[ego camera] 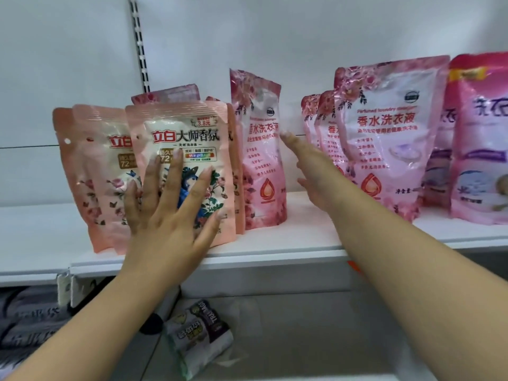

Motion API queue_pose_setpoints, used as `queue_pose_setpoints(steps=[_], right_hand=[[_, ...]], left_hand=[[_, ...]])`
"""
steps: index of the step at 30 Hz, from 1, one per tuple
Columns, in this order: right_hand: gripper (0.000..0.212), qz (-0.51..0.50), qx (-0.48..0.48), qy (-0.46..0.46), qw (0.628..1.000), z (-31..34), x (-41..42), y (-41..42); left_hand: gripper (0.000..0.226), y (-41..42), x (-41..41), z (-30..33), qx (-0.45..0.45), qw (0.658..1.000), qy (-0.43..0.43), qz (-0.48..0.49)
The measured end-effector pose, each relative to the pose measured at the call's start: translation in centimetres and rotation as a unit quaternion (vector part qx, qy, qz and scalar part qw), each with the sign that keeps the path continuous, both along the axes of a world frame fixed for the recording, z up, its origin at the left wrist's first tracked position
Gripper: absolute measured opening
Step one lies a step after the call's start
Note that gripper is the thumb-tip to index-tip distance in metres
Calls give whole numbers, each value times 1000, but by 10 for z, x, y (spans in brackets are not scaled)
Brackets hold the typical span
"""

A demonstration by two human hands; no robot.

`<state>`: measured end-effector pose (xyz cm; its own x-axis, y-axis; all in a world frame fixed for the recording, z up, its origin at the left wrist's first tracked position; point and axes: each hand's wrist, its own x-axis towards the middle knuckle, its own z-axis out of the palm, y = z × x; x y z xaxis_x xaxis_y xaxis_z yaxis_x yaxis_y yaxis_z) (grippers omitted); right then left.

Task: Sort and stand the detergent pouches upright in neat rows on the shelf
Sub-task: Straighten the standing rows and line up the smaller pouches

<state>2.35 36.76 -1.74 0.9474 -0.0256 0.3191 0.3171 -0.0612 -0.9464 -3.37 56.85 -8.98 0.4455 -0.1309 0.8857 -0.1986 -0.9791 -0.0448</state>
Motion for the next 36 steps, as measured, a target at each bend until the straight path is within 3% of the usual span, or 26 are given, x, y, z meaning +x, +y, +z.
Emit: queue_pose_setpoints(steps=[5, 9, 12, 15, 20, 26, 31, 33, 36], right_hand=[[95, 139, -61, 115, 982, -11, 4, 8], [70, 73, -107, 74, 989, -12, 7, 5], [76, -22, -143, 61, 988, -8, 13, -2], [67, -70, -171, 77, 980, -1, 28, -4], [55, -164, -100, 105, 976, -5, 51, 1], [65, -179, -74, 115, 974, -6, 91, 6], [76, -284, -86, 104, 949, -11, 115, 10], [71, -287, -82, 89, 950, -13, 120, 10], [56, -208, -95, 78, 970, -13, 124, 10]], left_hand=[[61, -2, -1, 0, -6, 1000, 4, 0], [62, -2, -1, 0, -10, 1000, 11, 1], [61, -2, -1, 0, -18, 1000, 13, -2], [61, -3, -3, -1, -5, 1000, 11, -1], [61, -4, -3, 3, 13, 1000, 9, 10], [60, -7, -2, 0, 10, 999, 13, 29], [58, -5, -2, 0, 16, 999, 4, 36], [58, -5, -1, -2, 20, 999, 0, 36], [59, -4, -2, -2, 21, 999, 1, 34]])
